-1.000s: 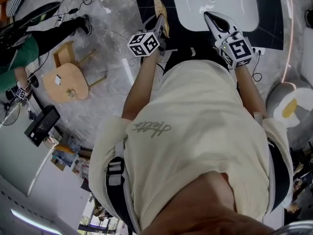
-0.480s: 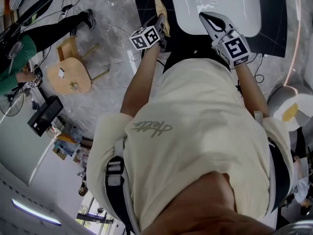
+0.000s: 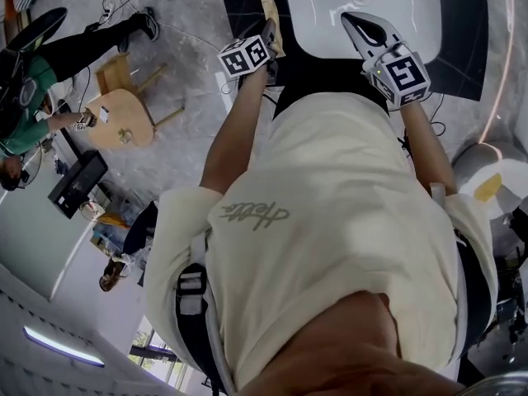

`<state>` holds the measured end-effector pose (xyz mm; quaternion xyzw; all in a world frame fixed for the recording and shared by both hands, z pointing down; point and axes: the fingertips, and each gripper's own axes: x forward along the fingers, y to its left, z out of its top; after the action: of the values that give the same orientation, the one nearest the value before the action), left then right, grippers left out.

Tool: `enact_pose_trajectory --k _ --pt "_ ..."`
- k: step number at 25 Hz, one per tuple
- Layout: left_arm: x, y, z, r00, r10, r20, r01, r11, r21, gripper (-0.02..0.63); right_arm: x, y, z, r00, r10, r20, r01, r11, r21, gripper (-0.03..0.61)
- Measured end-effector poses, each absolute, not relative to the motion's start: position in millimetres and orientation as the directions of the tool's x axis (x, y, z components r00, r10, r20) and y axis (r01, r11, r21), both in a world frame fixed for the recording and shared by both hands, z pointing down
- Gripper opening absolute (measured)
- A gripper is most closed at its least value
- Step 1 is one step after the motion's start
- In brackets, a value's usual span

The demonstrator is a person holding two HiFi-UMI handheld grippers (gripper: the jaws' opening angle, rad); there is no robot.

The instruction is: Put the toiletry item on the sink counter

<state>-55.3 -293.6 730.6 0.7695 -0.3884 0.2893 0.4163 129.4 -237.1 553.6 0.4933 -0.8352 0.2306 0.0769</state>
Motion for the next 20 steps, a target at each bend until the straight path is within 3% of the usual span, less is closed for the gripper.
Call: enact_pose_trajectory --k 11,20 --pt "-53.2 -300.8 731.3 0.499 -0.351 0.793 -0.855 -0.347 0.385 0.081 140.9 -260.4 559.1 -0.523 -0.777 0.35 -0.846 0.423 -0.325 -0.006" --pt "-66.2 -318.9 690.8 0.518 -0.491 0.7 -0.854 -0.347 0.388 0.081 137.3 -261.2 548.8 -0.516 -0.783 0.346 -0.852 0.429 -0.299 -0.005"
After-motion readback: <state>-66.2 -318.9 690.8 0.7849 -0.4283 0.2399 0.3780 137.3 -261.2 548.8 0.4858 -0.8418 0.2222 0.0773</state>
